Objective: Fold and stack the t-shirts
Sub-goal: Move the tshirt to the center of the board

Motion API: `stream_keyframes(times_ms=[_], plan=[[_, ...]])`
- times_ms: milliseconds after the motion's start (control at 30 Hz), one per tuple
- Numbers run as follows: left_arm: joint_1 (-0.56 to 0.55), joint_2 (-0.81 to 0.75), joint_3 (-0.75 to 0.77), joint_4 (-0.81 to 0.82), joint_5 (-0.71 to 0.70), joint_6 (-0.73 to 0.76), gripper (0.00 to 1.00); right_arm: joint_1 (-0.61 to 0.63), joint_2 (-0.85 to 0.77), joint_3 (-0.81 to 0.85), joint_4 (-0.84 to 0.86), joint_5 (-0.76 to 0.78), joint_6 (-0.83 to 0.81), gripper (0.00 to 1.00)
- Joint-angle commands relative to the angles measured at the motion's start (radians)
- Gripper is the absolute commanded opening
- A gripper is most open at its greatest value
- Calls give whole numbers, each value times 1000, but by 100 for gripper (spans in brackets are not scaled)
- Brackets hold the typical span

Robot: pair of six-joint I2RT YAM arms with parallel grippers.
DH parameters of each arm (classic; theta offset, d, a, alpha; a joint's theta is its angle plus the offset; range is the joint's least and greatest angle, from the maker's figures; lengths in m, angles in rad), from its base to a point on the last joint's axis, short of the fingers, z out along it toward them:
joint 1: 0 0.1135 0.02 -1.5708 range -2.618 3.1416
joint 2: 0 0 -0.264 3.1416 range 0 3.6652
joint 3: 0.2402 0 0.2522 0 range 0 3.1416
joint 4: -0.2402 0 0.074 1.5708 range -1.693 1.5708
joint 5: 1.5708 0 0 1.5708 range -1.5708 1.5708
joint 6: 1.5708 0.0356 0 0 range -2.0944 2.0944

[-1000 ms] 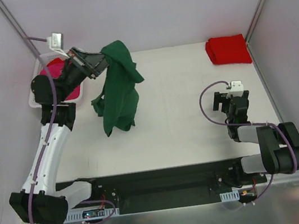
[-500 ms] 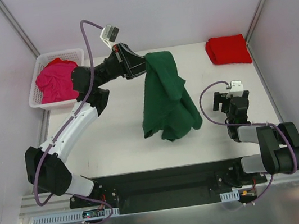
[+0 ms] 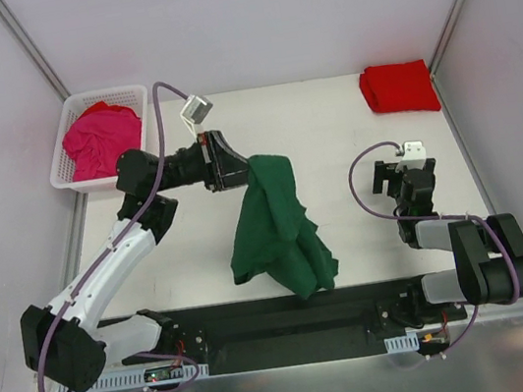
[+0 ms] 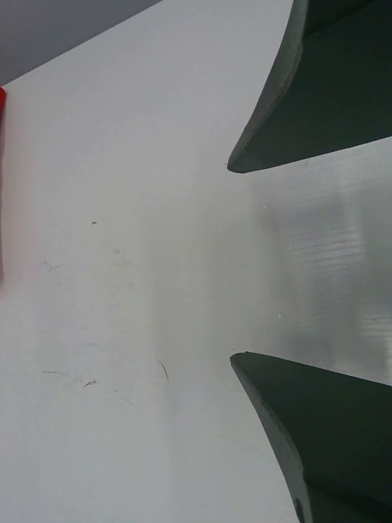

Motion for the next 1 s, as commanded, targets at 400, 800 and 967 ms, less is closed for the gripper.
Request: stream_keyframes(times_ms=[400,800,967], plan=[[-3,-69,-82,-585,-48,573,0,4,-4,-4,53,-7,-4,96],[-14,-51,-50,-585,-48,582,0,4,-4,-4,53,-7,-4,96],[-28,-42,-36,-581,-44,582,0,4,-5,-4,53,-8,-4,96]])
